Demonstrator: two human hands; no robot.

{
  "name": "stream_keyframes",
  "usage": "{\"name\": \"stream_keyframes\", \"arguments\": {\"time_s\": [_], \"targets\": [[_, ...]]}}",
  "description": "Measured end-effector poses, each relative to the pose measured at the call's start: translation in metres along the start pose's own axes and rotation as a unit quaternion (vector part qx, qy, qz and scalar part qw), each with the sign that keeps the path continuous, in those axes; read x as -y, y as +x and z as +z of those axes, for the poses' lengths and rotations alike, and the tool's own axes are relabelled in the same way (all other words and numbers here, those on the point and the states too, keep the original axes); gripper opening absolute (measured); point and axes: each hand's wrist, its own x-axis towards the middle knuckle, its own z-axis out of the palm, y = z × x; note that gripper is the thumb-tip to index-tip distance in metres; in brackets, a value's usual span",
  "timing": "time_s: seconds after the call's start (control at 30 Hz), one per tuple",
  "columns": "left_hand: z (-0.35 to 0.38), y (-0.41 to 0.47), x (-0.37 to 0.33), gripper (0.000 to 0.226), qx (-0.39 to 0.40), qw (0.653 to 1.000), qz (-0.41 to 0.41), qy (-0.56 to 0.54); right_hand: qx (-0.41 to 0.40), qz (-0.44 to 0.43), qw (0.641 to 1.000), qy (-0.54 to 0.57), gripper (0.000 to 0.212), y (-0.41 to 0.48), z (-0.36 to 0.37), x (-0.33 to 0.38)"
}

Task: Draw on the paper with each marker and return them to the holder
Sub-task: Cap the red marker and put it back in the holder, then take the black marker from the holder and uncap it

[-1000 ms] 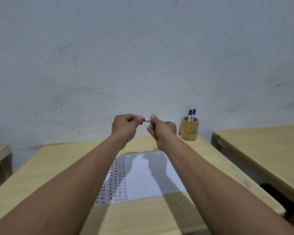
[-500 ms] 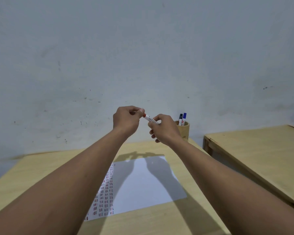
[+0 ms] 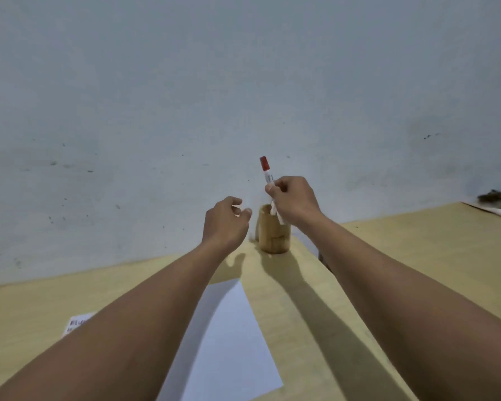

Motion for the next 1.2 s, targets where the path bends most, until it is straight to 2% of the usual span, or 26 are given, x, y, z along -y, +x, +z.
{"name": "stream_keyframes", "arguments": {"time_s": [0.17, 0.27, 0.43, 0.6, 0.8, 0.87, 0.97, 1.2], "targets": [[0.049, 0.019, 0.016, 0.077, 0.058, 0.998, -0.018, -0.005, -0.048, -0.024, 0.999, -0.004, 0.023, 0.034, -0.003, -0.015], [0.068, 0.026, 0.021, 0.09, 0.075, 0.997, -0.015, -0.006, -0.049, -0.022, 0.998, -0.016, 0.023, 0.045, 0.0, -0.027], [0.087, 0.037, 0.023, 0.055, 0.068, 0.998, -0.011, 0.0, -0.008, 0.013, 0.998, -0.067, 0.012, 0.055, 0.016, -0.053], [0.093, 0.04, 0.025, 0.049, 0.066, 0.998, -0.017, 0.001, 0.031, 0.036, 0.996, -0.08, 0.014, 0.054, 0.023, -0.066], [0.093, 0.04, 0.028, 0.05, 0.059, 0.998, -0.01, -0.016, -0.07, 0.027, 0.995, -0.06, 0.018, 0.056, 0.014, -0.066], [0.093, 0.04, 0.029, 0.049, 0.06, 0.998, -0.008, -0.019, -0.063, -0.009, 0.993, -0.096, 0.027, 0.057, 0.014, -0.063], [0.093, 0.039, 0.029, 0.046, 0.062, 0.998, -0.002, -0.019, -0.031, -0.064, 0.975, -0.208, 0.045, 0.06, 0.017, -0.057], [0.093, 0.038, 0.031, 0.044, 0.059, 0.998, 0.005, -0.021, 0.008, -0.098, 0.935, -0.341, 0.026, 0.062, 0.018, -0.055]]}}
